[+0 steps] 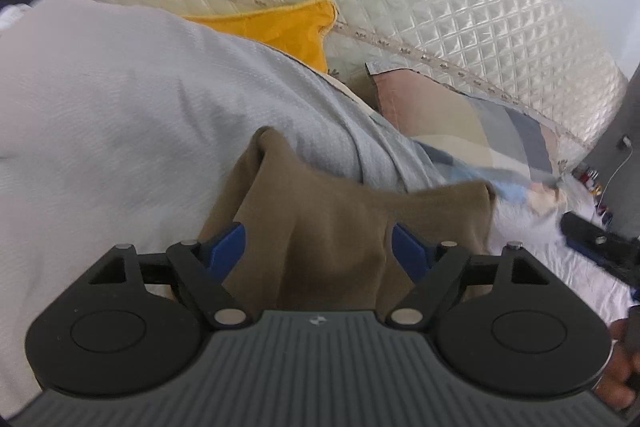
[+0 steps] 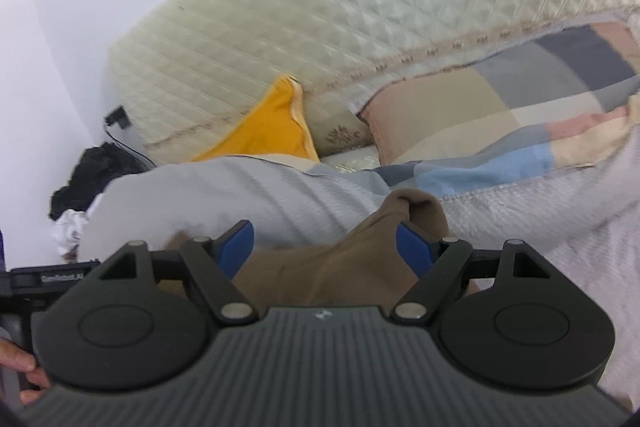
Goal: Fold large clothes
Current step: 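Lay the hoodie flat on the bed and open both grippers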
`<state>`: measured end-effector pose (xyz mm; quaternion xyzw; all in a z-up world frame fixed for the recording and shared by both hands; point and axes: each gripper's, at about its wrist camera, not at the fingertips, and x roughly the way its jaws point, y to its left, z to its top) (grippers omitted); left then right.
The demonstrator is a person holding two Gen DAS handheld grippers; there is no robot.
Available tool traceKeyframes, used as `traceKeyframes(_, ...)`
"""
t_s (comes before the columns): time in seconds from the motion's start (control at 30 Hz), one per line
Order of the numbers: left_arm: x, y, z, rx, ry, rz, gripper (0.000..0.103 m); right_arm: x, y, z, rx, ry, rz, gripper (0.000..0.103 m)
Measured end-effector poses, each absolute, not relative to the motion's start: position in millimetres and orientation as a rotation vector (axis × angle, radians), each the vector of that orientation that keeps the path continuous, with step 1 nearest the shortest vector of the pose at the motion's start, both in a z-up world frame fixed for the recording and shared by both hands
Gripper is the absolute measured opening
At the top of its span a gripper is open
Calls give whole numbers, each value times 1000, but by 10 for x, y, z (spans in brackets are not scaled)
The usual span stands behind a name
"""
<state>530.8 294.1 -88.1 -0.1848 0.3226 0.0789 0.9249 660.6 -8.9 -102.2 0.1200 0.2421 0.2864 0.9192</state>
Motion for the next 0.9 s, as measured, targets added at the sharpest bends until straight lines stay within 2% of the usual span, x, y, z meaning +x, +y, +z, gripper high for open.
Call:
traceKeyframes(0.23, 4071, 2449, -560, -368, 625, 150, 84, 5220, -525, -655, 209, 417, 596, 80)
traceKeyframes(0.43, 3068, 2043, -481, -417, 622, 102, 84, 4247, -936, -560, 218, 384, 614, 80)
traceKeyframes(0.67, 2229, 1485, -675, -382, 629, 74, 84, 3512, -1206, -810, 196, 399, 640, 80)
traceKeyframes(0.9, 1745, 1067, -953, -353, 656, 48, 84, 3105, -1360, -1203, 177, 439, 639, 80)
